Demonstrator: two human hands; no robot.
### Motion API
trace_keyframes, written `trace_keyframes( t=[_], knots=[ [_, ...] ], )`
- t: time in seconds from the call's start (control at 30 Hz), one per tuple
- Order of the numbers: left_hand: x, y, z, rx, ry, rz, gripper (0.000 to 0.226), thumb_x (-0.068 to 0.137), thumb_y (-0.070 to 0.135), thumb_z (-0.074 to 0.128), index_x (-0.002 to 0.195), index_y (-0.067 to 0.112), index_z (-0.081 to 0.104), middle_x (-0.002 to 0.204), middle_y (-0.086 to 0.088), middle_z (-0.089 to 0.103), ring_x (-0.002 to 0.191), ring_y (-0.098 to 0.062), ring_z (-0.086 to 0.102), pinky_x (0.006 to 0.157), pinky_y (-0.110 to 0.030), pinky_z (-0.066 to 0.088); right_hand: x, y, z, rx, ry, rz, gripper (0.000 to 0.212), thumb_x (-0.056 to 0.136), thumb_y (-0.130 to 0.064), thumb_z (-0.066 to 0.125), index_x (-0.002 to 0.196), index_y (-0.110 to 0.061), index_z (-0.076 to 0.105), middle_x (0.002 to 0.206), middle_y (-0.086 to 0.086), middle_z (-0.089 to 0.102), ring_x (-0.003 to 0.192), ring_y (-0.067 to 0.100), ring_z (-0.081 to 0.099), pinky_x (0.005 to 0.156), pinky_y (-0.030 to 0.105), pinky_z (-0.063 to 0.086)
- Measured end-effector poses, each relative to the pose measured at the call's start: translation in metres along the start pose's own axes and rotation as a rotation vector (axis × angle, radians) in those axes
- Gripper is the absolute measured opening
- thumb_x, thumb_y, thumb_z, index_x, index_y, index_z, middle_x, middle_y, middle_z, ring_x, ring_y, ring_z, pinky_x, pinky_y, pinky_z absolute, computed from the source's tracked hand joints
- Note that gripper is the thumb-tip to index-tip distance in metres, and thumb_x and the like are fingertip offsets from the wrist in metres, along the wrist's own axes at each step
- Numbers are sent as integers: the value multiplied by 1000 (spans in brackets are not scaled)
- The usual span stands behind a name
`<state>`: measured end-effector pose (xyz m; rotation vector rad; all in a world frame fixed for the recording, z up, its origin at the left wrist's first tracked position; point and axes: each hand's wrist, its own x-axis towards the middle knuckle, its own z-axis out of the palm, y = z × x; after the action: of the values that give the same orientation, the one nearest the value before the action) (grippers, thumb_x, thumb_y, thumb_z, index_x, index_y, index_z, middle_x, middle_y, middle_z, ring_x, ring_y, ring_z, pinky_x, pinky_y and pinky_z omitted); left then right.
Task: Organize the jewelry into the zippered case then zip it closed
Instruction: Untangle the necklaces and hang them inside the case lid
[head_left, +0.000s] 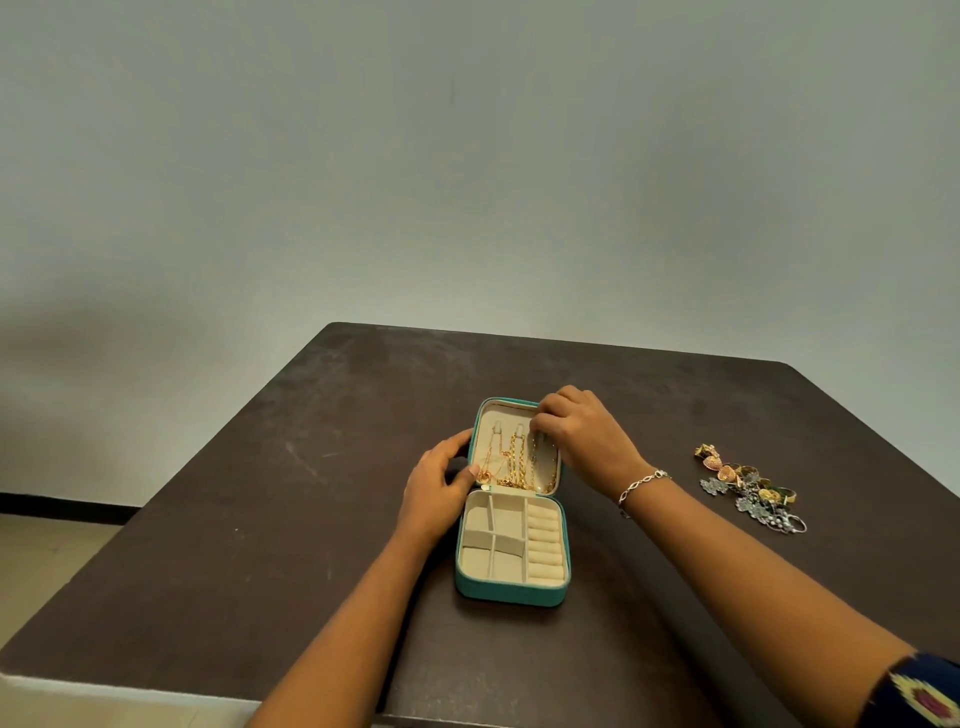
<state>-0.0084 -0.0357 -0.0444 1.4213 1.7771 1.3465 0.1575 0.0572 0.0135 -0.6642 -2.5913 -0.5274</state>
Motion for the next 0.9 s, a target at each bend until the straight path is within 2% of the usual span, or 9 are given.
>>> trace_keyframes(
  t=[0.2,0.3,0.4,0.47,0.57,0.63,0.77,0.83,0.9],
  knots=[
    [1,-3,0,-75,2,-21,48,87,12,58,129,31,47,132,1,52,122,-11,44,103,-41,39,1,-2,0,78,84,77,32,53,-12,87,79,-8,69,82,11,63,70,22,60,52,27,52],
    [0,-3,-2,-105,15,4,50,83,8,61,124,34,50,129,3,55,124,-15,44,105,-47,37,2,-4,-3,253,144,206,25,68,-5,77,90,-4,67,95,14,59,85,22,54,62,29,54],
    [0,-2,-3,-145,25,4,52,81,5,63,126,30,51,128,3,56,124,-15,45,104,-40,36,-2,-4,-3,440,226,349,35,75,3,67,107,-7,62,107,11,55,99,19,51,76,22,47],
    [-1,-2,-3,-167,20,13,53,81,3,63,127,26,51,127,3,57,120,-13,49,99,-32,37,-5,-6,-7,710,214,527,44,81,4,60,121,-11,53,113,4,54,104,11,51,83,16,45],
    [-2,-1,-4,-206,25,35,53,79,1,64,121,31,53,119,7,61,109,-11,54,92,-30,43,-12,-11,-10,1084,182,744,45,85,2,56,127,-13,48,116,0,57,110,12,53,93,27,47],
    [-3,1,-4,-230,35,50,51,78,0,65,115,34,53,110,11,61,103,-9,55,84,-21,44,-17,-16,-10,1173,195,812,42,87,1,54,125,-13,49,118,2,57,113,15,53,95,33,48],
    [-5,2,-4,-233,34,60,49,79,1,64,114,32,53,106,13,60,99,-5,54,80,-16,43,-22,-26,-9,1057,275,780,35,84,0,58,113,-19,49,113,-1,54,107,11,53,85,19,49],
    [-5,2,-4,-220,34,46,48,80,1,64,115,32,53,104,15,59,97,-3,53,79,-16,43,-23,-26,-7,854,325,700,28,82,1,60,103,-17,52,111,-1,53,104,11,53,84,23,50],
    [-5,3,-4,-208,32,37,49,80,1,63,115,34,51,103,16,58,95,-1,53,77,-14,42,-27,-23,-4,595,298,572,18,79,0,64,93,-11,61,115,5,53,108,16,50,85,27,49]
  ],
)
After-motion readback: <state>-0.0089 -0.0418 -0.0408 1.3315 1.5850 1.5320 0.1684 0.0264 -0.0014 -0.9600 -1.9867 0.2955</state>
